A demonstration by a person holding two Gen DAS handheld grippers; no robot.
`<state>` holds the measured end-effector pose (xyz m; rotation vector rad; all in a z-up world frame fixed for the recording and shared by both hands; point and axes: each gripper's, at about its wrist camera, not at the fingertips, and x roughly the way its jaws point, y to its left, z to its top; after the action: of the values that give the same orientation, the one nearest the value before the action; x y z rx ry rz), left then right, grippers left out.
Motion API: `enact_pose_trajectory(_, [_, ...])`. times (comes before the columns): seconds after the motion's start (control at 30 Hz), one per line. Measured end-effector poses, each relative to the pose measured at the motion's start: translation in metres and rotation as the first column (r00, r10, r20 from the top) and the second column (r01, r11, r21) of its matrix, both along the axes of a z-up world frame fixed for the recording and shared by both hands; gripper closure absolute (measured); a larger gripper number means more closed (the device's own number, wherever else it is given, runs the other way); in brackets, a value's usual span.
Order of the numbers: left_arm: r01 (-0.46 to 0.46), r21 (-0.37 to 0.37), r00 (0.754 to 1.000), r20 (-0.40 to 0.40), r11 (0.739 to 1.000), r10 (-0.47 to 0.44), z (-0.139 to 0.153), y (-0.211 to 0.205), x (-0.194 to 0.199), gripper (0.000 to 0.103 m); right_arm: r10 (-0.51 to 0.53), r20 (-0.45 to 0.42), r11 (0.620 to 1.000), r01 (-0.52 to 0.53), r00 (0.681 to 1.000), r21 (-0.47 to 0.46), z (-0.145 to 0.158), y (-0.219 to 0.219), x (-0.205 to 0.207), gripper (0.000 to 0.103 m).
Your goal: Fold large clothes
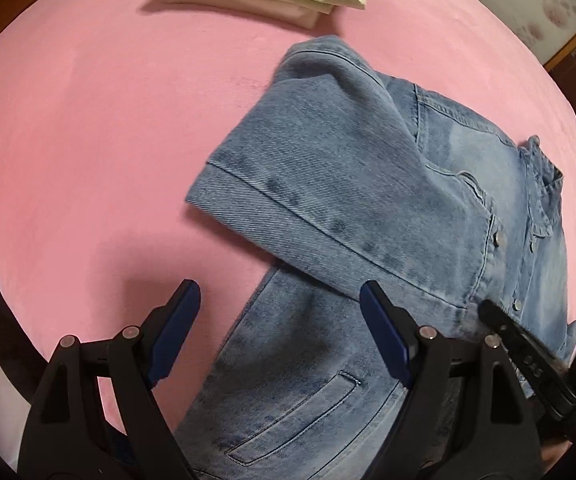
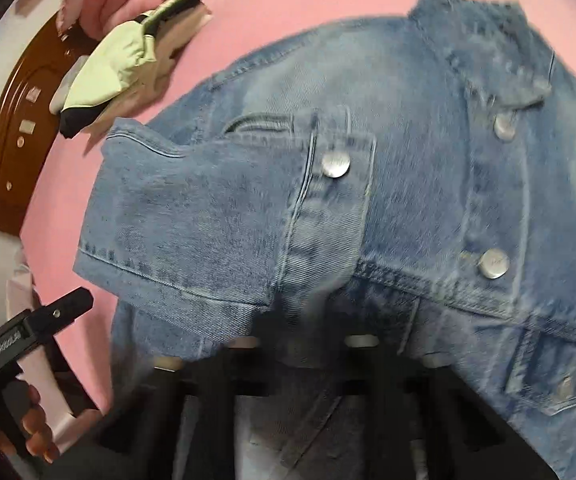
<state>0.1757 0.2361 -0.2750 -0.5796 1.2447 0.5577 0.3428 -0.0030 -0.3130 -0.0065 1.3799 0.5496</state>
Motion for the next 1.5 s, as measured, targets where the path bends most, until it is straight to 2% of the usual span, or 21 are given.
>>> enact_pose_trajectory(0.23, [0.034, 0.023, 0.999, 0.014, 0.999, -0.034, 0.011, -0.019, 0.014, 0.023, -0.05, 0.147, 0.993, 0.032, 0.988, 0.118, 0.068, -0.042, -0.003, 0.1])
enact_pose_trajectory(0.37, [0.058, 0.041, 0.998, 0.019, 0.997, -0.059, 0.016, -0.027, 0.021, 0.023, -0.121, 0.251, 0.99, 0.098, 0.96, 0.099, 0.101, -0.082, 0.001, 0.1])
enact_pose_trajectory(0.47, [0.08, 0.036, 0.996, 0.024, 0.996, -0.081, 0.017, -0.034, 0.028, 0.023, -0.202, 0.32, 0.979, 0.204, 0.926, 0.027, 0.113, -0.131, 0.005, 0.1])
enact_pose_trajectory(0.57, [0.124, 0.038, 0.992, 0.003, 0.992, -0.124, 0.01, -0.048, 0.042, 0.023, -0.256, 0.343, 0.951, 0.299, 0.904, -0.081, 0.105, -0.169, 0.011, 0.1])
enact_pose_trajectory(0.63, [0.158, 0.043, 0.987, -0.019, 0.986, -0.157, 0.002, -0.058, 0.051, 0.023, -0.316, 0.306, 0.924, 0.365, 0.898, -0.117, 0.089, -0.194, 0.014, 0.1])
enact_pose_trajectory(0.77, [0.2, 0.038, 0.978, -0.073, 0.979, -0.197, -0.015, -0.071, 0.066, 0.023, -0.319, 0.278, 0.905, 0.379, 0.906, -0.196, 0.057, -0.211, 0.015, 0.1])
enact_pose_trajectory(0.9, [0.244, 0.071, 0.961, -0.147, 0.967, -0.232, -0.028, -0.076, 0.077, 0.023, -0.346, 0.253, 0.872, 0.409, 0.903, -0.268, 0.033, -0.216, 0.009, 0.1])
enact_pose_trajectory(0.93, [0.252, 0.066, 0.959, -0.154, 0.966, -0.239, -0.028, -0.077, 0.078, 0.026, -0.346, 0.251, 0.858, 0.413, 0.904, -0.305, 0.03, -0.215, 0.009, 0.1])
enact_pose_trajectory(0.97, [0.256, 0.061, 0.958, -0.148, 0.965, -0.245, -0.026, -0.077, 0.079, 0.034, -0.349, 0.265, 0.842, 0.425, 0.899, -0.333, 0.031, -0.213, 0.009, 0.099])
enact_pose_trajectory(1.03, [0.277, 0.031, 0.956, -0.11, 0.96, -0.272, -0.019, -0.081, 0.081, 0.041, -0.358, 0.333, 0.85, 0.452, 0.872, -0.27, 0.048, -0.212, 0.002, 0.087])
enact_pose_trajectory(1.1, [0.327, -0.024, 0.943, -0.05, 0.945, -0.328, -0.012, -0.089, 0.085, 0.044, -0.337, 0.392, 0.873, 0.44, 0.856, -0.211, 0.068, -0.205, -0.004, 0.05])
enact_pose_trajectory(1.17, [0.386, -0.057, 0.922, -0.006, 0.921, -0.387, -0.008, -0.1, 0.09, 0.058, -0.284, 0.442, 0.908, 0.387, 0.851, -0.161, 0.083, -0.185, -0.011, 0.047])
enact_pose_trajectory(1.2, [0.426, -0.071, 0.905, 0.004, 0.902, -0.426, -0.008, -0.108, 0.093, 0.063, -0.265, 0.439, 0.92, 0.361, 0.858, -0.151, 0.088, -0.175, -0.01, 0.047])
enact_pose_trajectory(1.23, [0.475, -0.085, 0.879, 0.014, 0.876, -0.476, -0.009, -0.117, 0.098, 0.075, -0.241, 0.397, 0.942, 0.312, 0.886, -0.126, 0.084, -0.161, -0.008, 0.048])
enact_pose_trajectory(1.27, [0.502, -0.093, 0.864, 0.019, 0.86, -0.502, -0.011, -0.125, 0.101, 0.085, -0.237, 0.328, 0.957, 0.277, 0.915, -0.082, 0.076, -0.149, -0.004, 0.054])
enact_pose_trajectory(1.3, [0.531, -0.109, 0.846, 0.028, 0.84, -0.532, -0.014, -0.133, 0.103, 0.089, -0.241, 0.251, 0.967, 0.255, 0.937, -0.023, 0.068, -0.14, -0.002, 0.076])
enact_pose_trajectory(1.37, [0.57, -0.17, 0.82, 0.047, 0.804, -0.571, -0.026, -0.146, 0.107, 0.098, -0.252, 0.102, 0.967, 0.246, 0.962, 0.068, 0.041, -0.118, 0.008, 0.098])
enact_pose_trajectory(1.4, [0.572, -0.2, 0.816, 0.041, 0.796, -0.577, -0.037, -0.15, 0.11, 0.098, -0.256, 0.066, 0.965, 0.252, 0.964, 0.066, 0.028, -0.109, 0.011, 0.098])
enact_pose_trajectory(1.43, [0.571, -0.201, 0.815, 0.02, 0.796, -0.58, -0.043, -0.152, 0.111, 0.098, -0.256, 0.039, 0.965, 0.253, 0.966, 0.065, 0.016, -0.1, 0.014, 0.099])
enact_pose_trajectory(1.5, [0.575, -0.185, 0.811, 0.001, 0.797, -0.585, -0.05, -0.153, 0.115, 0.098, -0.277, -0.081, 0.959, 0.281, 0.957, 0.044, -0.019, -0.087, 0.024, 0.099])
